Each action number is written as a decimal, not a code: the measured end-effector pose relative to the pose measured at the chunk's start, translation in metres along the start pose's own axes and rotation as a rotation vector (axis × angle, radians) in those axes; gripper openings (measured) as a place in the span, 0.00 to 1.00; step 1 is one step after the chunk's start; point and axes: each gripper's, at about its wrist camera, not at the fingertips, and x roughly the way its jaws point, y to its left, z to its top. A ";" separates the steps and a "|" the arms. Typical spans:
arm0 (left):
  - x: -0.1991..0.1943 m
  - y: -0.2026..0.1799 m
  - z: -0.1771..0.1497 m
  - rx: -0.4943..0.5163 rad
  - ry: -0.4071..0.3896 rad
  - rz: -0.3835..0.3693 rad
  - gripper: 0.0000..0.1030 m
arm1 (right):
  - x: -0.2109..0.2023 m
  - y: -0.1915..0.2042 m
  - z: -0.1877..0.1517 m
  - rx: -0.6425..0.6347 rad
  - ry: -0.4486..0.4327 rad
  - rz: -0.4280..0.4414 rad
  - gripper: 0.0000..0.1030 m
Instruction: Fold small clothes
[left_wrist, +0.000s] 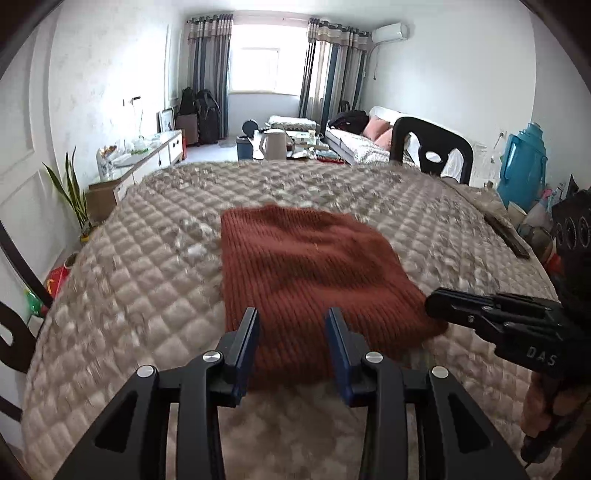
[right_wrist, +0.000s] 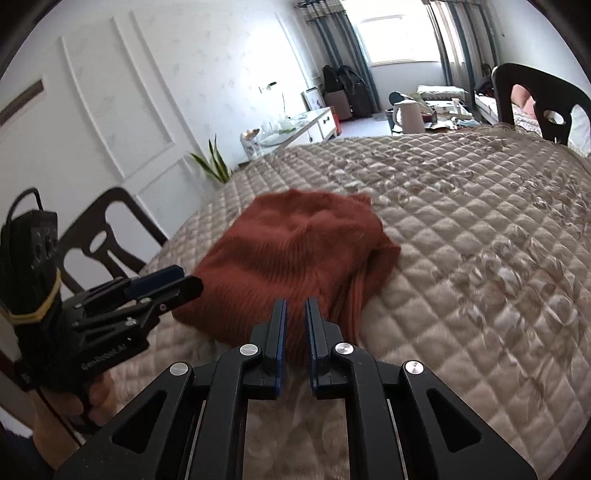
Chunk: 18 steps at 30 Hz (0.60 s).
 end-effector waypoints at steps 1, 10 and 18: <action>0.004 0.000 -0.004 0.001 0.015 0.000 0.38 | 0.002 -0.001 -0.003 -0.008 0.009 -0.010 0.09; 0.000 -0.004 -0.020 -0.009 0.039 0.026 0.39 | -0.001 -0.011 -0.017 0.011 0.040 -0.046 0.16; -0.016 0.002 -0.047 0.015 0.105 0.096 0.45 | -0.025 0.002 -0.049 -0.040 0.083 -0.114 0.37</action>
